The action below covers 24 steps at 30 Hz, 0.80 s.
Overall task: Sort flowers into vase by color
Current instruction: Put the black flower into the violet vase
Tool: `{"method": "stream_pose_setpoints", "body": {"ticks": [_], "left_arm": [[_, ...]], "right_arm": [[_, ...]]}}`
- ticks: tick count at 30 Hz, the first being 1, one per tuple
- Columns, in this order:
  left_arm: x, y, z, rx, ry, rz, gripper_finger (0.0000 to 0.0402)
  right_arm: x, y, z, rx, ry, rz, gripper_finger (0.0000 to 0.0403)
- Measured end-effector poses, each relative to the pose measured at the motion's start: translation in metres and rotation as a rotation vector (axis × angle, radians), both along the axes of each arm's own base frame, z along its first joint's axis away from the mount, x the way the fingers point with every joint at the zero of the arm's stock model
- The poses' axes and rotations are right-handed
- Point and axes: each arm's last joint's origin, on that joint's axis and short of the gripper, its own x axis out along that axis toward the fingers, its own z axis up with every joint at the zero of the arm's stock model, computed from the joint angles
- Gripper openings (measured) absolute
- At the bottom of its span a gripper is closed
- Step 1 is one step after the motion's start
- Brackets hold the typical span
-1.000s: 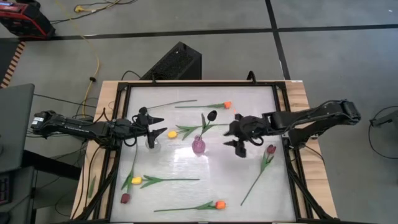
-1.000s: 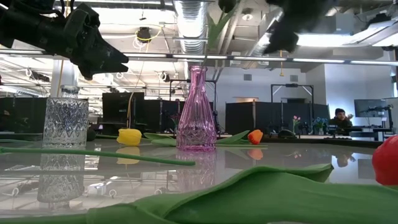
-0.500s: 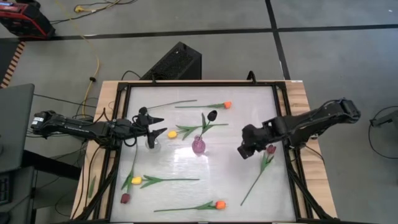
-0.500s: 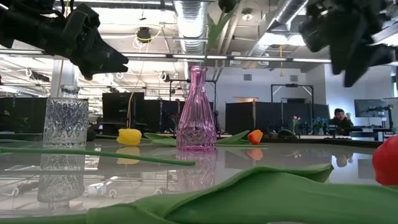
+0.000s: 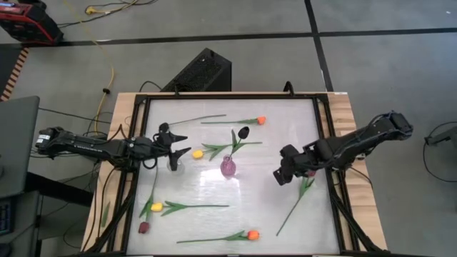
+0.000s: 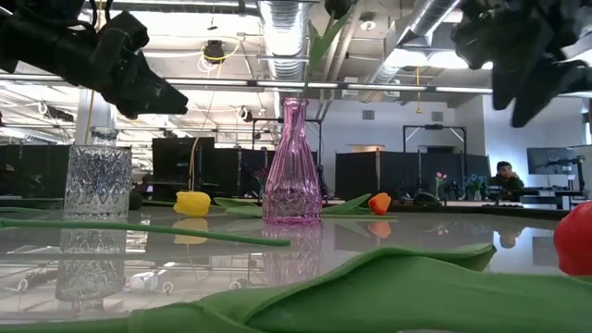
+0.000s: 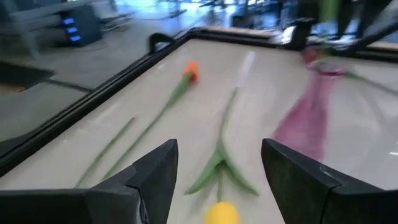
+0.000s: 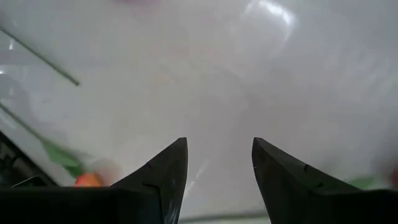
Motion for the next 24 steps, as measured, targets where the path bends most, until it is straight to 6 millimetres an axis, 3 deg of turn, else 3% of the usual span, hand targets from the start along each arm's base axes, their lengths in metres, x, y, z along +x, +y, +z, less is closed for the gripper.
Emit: {"method": "stream_pose_setpoints", "body": {"ticks": [3,6,13,19,24], "left_arm": [[-0.002,0.012,0.002,0.056,0.082,0.124,0.0222],[-0.001,0.031,0.017,0.056,0.169,0.196,0.0222],[0.010,0.094,0.043,-0.085,0.366,0.308,0.0222],[0.030,0.146,0.029,-0.180,0.632,0.298,0.0222],[0.048,0.172,0.012,-0.221,0.855,0.226,0.0222]], "right_arm": [[0.003,-0.011,0.000,-0.086,-0.013,0.030,0.0204],[0.006,-0.023,0.000,-0.155,-0.017,0.049,0.0204],[0.013,-0.041,0.003,-0.220,-0.060,0.102,0.0204],[0.014,-0.043,0.003,-0.257,-0.067,0.171,0.0204],[0.014,-0.042,0.003,-0.281,-0.065,0.221,0.0204]]}}
